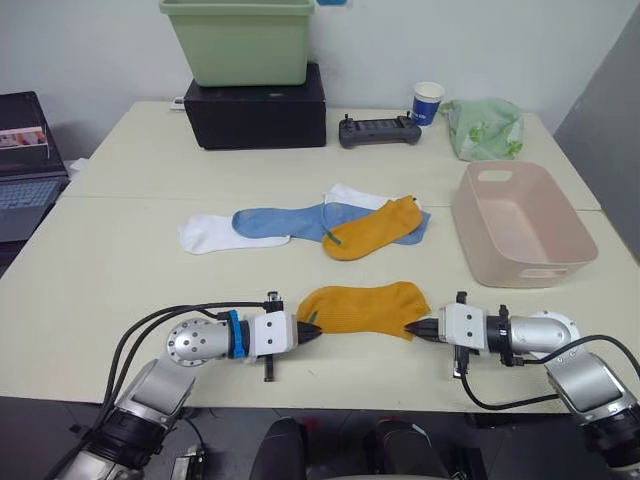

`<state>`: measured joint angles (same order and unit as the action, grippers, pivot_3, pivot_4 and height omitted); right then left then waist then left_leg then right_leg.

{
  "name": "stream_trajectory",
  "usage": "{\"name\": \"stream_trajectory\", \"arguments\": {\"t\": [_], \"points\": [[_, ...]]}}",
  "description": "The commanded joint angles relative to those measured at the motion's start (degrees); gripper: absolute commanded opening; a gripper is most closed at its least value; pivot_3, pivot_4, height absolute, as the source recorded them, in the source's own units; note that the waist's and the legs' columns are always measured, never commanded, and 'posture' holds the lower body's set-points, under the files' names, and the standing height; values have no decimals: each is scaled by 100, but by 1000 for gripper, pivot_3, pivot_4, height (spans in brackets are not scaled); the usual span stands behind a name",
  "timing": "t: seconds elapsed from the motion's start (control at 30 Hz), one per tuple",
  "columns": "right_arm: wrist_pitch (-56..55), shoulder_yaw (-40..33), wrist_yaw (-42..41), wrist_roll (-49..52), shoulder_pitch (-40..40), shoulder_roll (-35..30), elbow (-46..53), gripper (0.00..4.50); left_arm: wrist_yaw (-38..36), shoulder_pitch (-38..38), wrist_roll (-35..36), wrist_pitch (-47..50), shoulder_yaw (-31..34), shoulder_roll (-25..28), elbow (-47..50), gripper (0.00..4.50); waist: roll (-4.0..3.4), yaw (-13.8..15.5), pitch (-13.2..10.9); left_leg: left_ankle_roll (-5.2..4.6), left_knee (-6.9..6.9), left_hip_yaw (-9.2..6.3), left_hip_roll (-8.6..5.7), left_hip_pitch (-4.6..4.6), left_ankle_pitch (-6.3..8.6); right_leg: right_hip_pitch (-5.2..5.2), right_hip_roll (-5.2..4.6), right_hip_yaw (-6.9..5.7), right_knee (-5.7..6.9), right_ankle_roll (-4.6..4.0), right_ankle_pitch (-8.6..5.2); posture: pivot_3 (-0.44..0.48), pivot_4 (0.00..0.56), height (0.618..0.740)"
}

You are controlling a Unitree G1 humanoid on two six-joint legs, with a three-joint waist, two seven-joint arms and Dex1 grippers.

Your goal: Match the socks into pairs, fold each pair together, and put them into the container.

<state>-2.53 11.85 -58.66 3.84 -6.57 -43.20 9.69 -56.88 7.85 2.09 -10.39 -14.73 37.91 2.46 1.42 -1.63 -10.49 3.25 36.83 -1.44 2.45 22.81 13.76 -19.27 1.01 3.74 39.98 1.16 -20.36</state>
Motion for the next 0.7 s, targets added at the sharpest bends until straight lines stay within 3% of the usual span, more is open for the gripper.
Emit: {"name": "stream_trajectory", "arguments": {"t": [0.03,0.17,0.33,0.6,0.7], "points": [[21,-199,-140,295,-111,-47,169,6,6,-18,101,86,97,-7,0,54,0,-2,0,0,0,0,0,0,0,0,0,0,0,-7,4,0,150,740],[320,-272,-303,615,-205,-143,474,6,-115,-16,431,214,228,72,239,54,-1,-3,0,0,-1,0,0,1,0,-2,0,0,0,-21,12,0,150,740],[1237,-489,-579,1266,-461,-394,1041,6,-140,140,1261,1361,451,10,1149,54,-5,-9,-6,0,1,0,2,10,0,-8,0,-1,1,-21,12,0,150,740],[3483,-844,-987,3077,-761,-1091,2062,6,-508,7,3087,3837,994,891,2627,54,-6,-14,-12,-1,-11,-5,4,12,2,-10,1,-9,-4,-21,11,0,150,740],[3457,-656,-693,2817,-894,-941,2032,6,-613,79,2888,3608,1003,967,2460,54,-9,-20,-14,-1,-12,-4,4,11,2,-11,1,-7,-4,-21,11,0,150,740]]}}
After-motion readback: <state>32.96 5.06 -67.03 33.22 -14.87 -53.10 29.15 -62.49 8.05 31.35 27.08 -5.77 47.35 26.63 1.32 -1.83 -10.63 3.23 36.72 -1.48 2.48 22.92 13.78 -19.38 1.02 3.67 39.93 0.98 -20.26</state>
